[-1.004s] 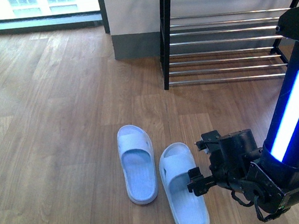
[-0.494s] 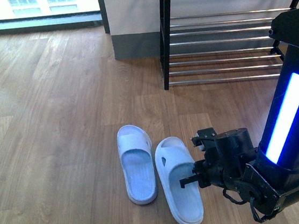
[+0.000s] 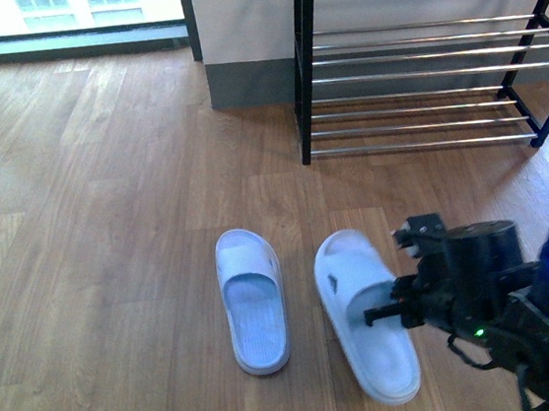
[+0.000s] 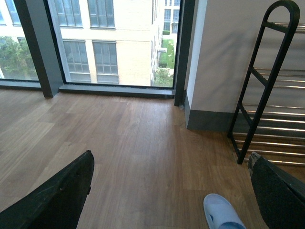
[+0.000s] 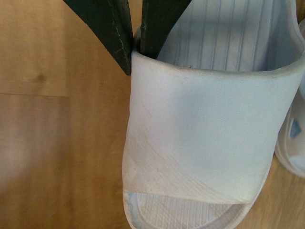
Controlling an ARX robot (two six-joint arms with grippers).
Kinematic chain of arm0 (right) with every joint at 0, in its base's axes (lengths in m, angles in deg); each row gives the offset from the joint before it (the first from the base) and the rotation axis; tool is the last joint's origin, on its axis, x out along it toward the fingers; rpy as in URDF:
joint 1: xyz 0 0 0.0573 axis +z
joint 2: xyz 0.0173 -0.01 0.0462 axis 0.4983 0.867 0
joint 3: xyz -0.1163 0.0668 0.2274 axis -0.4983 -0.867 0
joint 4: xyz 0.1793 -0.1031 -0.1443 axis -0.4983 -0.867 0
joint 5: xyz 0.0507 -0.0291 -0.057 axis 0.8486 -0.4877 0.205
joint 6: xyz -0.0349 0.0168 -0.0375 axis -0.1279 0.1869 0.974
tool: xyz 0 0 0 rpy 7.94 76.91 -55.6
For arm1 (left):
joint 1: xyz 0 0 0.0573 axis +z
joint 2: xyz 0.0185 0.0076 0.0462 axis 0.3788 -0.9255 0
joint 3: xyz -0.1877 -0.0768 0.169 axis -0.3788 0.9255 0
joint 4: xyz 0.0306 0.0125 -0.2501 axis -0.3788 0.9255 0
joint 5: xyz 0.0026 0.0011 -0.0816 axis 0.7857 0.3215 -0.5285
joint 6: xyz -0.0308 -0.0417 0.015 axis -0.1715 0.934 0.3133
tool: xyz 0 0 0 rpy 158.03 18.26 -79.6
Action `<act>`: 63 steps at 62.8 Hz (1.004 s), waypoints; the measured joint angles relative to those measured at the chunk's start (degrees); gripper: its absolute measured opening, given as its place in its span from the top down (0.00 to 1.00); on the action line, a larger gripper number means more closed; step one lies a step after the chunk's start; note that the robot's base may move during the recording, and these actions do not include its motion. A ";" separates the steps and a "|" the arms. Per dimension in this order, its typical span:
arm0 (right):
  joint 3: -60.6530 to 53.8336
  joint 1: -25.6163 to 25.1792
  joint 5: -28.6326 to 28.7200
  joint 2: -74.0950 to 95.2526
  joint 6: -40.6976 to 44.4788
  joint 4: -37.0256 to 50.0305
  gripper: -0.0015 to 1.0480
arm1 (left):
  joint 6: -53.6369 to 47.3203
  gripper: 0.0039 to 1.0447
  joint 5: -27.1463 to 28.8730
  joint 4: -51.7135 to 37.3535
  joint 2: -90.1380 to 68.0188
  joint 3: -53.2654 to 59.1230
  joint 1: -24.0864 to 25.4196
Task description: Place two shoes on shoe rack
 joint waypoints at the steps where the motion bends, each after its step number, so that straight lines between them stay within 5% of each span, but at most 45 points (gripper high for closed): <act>1: -2.08 -0.79 -0.07 -2.73 0.26 -0.02 0.98 | 0.00 0.09 0.00 0.00 0.00 0.00 0.00; 41: -33.94 -8.17 1.68 -76.52 -1.66 -28.28 0.98 | 0.00 0.09 0.00 0.00 0.00 0.00 0.00; 63: -35.10 -8.35 1.36 -82.62 -2.54 -30.08 0.98 | 0.00 0.09 0.00 0.00 0.00 0.00 0.00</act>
